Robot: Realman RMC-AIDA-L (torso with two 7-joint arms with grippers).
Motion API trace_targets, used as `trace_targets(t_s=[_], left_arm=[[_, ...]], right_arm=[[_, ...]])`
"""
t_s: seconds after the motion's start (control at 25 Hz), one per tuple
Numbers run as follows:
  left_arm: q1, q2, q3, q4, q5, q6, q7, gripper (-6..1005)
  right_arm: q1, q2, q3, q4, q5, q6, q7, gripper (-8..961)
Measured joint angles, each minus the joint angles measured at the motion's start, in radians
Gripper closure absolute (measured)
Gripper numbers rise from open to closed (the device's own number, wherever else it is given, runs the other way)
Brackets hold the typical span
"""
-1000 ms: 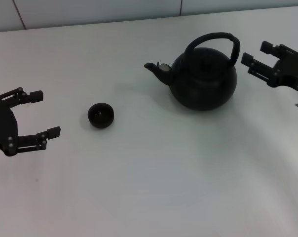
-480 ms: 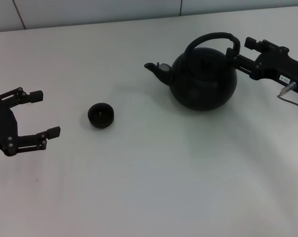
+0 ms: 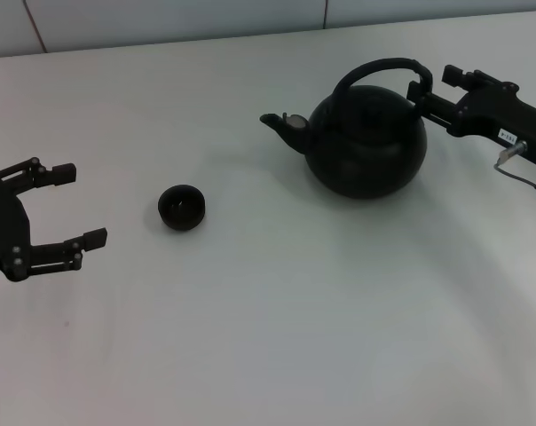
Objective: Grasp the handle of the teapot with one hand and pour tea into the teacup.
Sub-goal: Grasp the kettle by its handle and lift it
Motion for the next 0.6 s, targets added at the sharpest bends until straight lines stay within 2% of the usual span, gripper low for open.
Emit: trace_targets(t_s=[0.6], left_arm=[[-0.001, 0.0, 0.0, -0.002, 0.0, 0.0, 0.007, 129]], right_arm=[[0.01, -0.001, -0.001, 0.013, 0.002, 0.005, 0.0, 284]])
